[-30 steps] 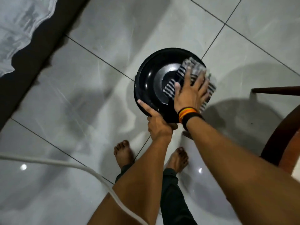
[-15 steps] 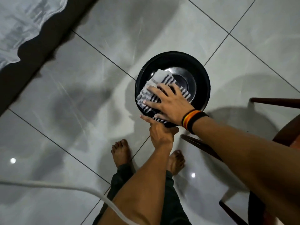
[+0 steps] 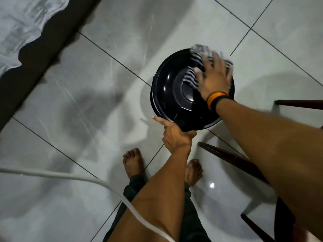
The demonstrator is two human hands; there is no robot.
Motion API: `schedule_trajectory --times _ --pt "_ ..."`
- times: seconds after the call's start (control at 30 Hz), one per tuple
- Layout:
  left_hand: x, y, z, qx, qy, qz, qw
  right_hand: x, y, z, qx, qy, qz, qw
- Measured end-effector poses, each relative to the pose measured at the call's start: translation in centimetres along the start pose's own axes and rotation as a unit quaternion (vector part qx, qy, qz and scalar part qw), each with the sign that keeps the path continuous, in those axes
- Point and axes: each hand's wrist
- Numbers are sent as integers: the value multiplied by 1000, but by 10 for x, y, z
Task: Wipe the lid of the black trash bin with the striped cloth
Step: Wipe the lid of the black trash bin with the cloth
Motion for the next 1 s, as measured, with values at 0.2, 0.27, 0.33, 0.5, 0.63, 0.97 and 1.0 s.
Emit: schedule_trajectory --times 0.2,0.27,0.33,0.5,0.63,0.97,1.0 --pt "-2 -15 -7 76 12 28 997 -98 13 -44 70 85 -6 994" --pt "4 -34 -9 161 44 51 985 -102 17 -42 94 100 -11 990" --pt "19 -61 -15 278 172 24 945 -97 16 -42 105 99 -13 989" --pt "77 -133 -73 556 493 -35 668 -92 15 -51 109 64 6 992" --pt "101 -135 -109 652 534 -14 538 -90 17 -52 106 64 -2 992" --pt "99 -136 -111 639 542 1 545 -151 75 44 20 63 9 998" --pt "98 -137 -111 636 540 3 551 -150 72 38 16 56 14 998"
Point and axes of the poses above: each hand's wrist, its own x-axis towards the middle knuckle, its own y-axis out of the palm, z = x × y, and after that the axes turned 7 degrees about x, right-handed
